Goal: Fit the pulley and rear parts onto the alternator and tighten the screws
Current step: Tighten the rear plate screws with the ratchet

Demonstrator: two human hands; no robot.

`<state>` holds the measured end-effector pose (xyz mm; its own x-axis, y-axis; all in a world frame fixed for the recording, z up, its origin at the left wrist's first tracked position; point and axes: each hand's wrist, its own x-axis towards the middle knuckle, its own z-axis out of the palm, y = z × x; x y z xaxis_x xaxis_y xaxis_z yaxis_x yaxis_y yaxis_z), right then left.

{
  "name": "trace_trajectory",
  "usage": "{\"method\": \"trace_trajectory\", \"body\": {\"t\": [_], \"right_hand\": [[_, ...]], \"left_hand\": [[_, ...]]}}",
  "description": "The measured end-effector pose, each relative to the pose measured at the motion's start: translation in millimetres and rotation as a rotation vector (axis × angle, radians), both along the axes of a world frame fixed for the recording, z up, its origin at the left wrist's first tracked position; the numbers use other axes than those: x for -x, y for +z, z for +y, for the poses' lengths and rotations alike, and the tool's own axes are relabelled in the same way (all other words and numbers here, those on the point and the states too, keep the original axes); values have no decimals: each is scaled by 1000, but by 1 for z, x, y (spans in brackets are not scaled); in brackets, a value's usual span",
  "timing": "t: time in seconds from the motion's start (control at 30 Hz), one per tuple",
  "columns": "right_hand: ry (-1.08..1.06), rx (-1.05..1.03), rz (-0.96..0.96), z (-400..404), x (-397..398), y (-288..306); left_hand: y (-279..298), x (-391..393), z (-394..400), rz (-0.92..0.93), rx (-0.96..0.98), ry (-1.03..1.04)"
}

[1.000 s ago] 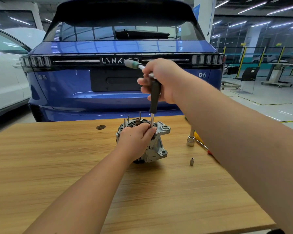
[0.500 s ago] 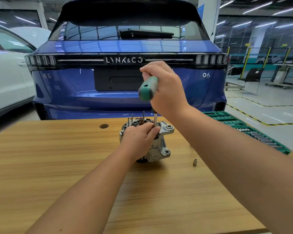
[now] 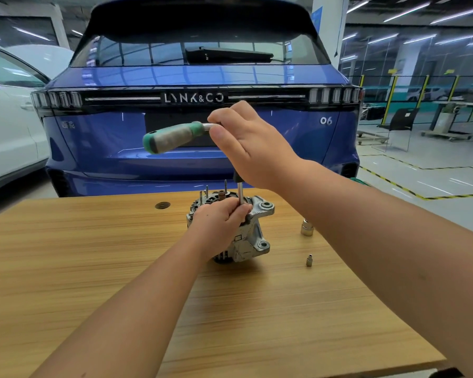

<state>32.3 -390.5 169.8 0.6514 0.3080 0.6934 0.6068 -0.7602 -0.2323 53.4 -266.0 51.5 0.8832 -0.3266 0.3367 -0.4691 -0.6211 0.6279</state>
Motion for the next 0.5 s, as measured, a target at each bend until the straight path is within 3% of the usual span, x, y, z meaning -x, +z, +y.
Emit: {"method": "trace_trajectory", "body": {"t": [0.27,0.4,0.5], "right_hand": [[-190,187,-21,7,-1,27],[-315,159,166,9,-2,45],[-298,13,357,10,3,56]], "left_hand": [[0,2,0,-18,-14,-14],[1,3,0,-21,5,-18],[1,5,-1,-17,-2,-23]]}}
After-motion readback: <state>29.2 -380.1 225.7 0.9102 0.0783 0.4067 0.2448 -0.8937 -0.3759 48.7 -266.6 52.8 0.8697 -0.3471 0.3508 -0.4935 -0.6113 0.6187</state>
